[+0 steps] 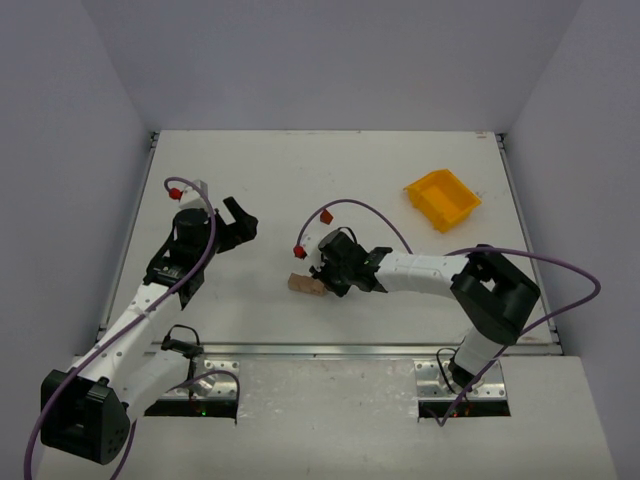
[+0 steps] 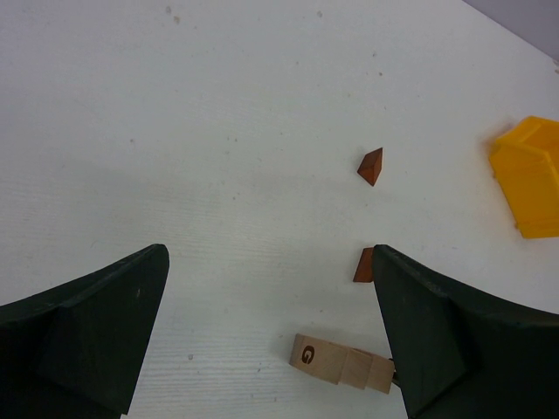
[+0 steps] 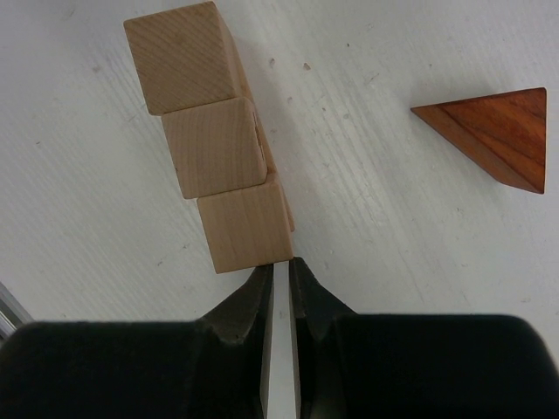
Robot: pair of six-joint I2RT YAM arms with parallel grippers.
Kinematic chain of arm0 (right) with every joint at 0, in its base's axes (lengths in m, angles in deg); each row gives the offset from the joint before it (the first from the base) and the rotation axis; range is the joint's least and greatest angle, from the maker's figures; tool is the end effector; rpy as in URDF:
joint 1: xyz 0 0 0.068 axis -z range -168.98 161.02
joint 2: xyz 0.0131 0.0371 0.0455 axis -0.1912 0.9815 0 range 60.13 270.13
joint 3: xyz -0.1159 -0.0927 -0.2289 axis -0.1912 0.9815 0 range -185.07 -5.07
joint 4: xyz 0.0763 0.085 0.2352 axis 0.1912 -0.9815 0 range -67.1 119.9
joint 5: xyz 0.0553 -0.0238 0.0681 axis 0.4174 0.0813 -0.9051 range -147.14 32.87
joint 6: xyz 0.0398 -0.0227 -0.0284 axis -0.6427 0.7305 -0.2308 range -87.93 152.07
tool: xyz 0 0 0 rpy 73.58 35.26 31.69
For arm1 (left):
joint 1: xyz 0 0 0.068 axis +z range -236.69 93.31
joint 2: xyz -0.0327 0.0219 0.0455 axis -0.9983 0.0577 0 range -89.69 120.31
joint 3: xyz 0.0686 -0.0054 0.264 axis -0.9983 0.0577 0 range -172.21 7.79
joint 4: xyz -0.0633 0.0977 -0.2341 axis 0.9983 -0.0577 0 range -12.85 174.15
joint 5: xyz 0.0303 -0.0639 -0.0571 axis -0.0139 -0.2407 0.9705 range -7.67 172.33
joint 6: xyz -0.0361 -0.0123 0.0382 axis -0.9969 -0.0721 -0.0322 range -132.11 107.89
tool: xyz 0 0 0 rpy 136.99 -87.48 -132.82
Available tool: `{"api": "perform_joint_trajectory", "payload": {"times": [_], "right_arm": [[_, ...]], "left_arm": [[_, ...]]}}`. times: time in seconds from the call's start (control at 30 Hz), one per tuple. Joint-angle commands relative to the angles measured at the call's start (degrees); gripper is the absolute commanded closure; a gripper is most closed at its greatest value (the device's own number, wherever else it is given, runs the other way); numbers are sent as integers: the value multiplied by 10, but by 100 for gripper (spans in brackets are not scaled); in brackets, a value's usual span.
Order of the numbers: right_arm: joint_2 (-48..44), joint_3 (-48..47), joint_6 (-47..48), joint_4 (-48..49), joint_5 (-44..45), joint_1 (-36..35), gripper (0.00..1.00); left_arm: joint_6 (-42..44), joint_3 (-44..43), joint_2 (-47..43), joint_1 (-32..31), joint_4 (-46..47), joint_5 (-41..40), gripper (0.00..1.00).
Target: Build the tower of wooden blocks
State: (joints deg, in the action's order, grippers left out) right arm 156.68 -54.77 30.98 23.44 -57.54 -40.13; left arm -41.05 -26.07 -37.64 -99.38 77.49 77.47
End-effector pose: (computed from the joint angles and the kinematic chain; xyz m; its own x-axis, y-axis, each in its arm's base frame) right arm 0.2048 0.2548 0.1502 -0.5178 -0.6125 -0.5973 -0.7718 0.6357 0.0171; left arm 0.2040 -0.0428 0.2561 -0.4284 -0.3978 -0.8113 -0.0724 0.9101 -0.4080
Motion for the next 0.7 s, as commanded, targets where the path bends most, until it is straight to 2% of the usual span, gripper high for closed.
{"api": "perform_joint_trajectory", "payload": {"times": [0.0, 0.33, 0.43, 0.6, 0.67], "right_arm": [[-3, -22, -2, 22, 2, -4, 88], [-19, -8, -10, -7, 53, -4, 88], [-50, 8, -19, -15, 70, -4, 87], [-110, 21, -28, -22, 93, -4, 73], [-130, 19, -33, -27, 110, -4, 63]], "left_arm": [[4, -10, -12, -1, 18, 6, 0], [4, -10, -13, -1, 18, 6, 0], [4, -10, -13, -1, 18, 6, 0], [5, -11, -15, -1, 18, 7, 0], [5, -11, -17, -1, 17, 6, 0]]}}
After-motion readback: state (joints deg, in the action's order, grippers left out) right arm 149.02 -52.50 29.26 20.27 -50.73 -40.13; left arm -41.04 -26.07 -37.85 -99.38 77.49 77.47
